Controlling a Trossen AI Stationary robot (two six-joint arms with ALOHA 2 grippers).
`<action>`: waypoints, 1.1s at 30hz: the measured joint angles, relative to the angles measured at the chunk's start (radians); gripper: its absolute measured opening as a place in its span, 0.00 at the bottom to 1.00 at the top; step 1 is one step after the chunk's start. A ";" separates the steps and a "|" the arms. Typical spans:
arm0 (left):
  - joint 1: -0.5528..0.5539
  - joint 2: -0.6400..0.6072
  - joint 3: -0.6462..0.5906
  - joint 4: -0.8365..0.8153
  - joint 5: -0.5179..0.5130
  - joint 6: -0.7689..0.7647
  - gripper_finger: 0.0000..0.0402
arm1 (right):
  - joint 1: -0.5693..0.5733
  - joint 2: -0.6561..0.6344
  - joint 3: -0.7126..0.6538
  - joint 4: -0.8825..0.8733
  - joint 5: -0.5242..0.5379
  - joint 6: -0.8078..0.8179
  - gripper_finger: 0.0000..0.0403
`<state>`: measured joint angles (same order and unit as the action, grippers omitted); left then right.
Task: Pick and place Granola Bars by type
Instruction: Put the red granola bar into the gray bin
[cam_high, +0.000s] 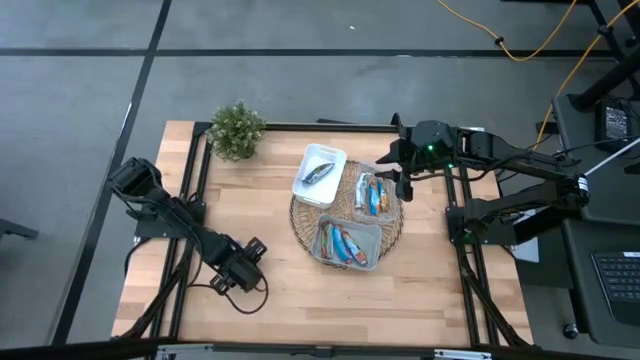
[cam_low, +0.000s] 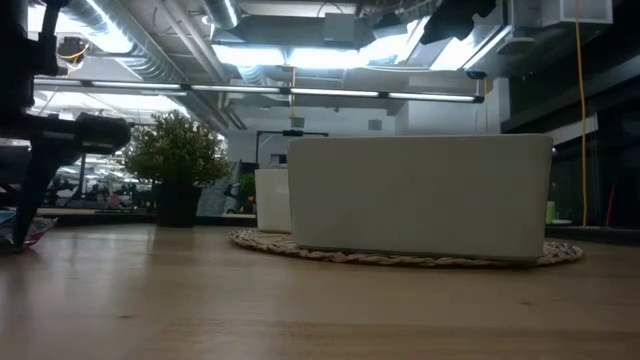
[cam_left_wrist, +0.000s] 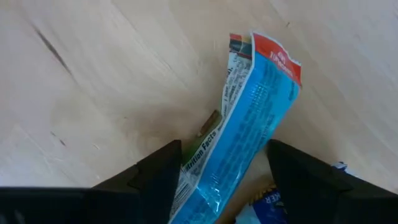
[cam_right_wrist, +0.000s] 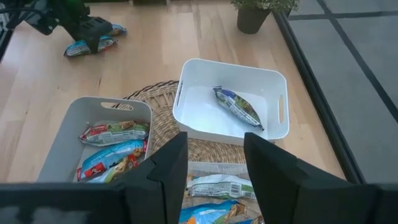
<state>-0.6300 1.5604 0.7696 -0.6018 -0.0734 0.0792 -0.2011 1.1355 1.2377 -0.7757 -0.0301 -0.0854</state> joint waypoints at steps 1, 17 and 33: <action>0.000 0.000 -0.003 0.002 0.003 -0.009 0.57 | 0.000 0.000 0.000 0.000 0.000 0.002 0.40; 0.000 0.002 0.017 -0.034 0.000 -0.039 0.08 | 0.000 0.000 0.000 0.000 0.000 0.003 0.40; 0.116 -0.068 0.465 -0.572 -0.406 -0.026 0.02 | 0.000 0.000 0.000 0.001 0.001 0.003 0.40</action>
<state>-0.5144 1.4927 1.2344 -1.1735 -0.4795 0.0537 -0.2008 1.1355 1.2377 -0.7746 -0.0296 -0.0826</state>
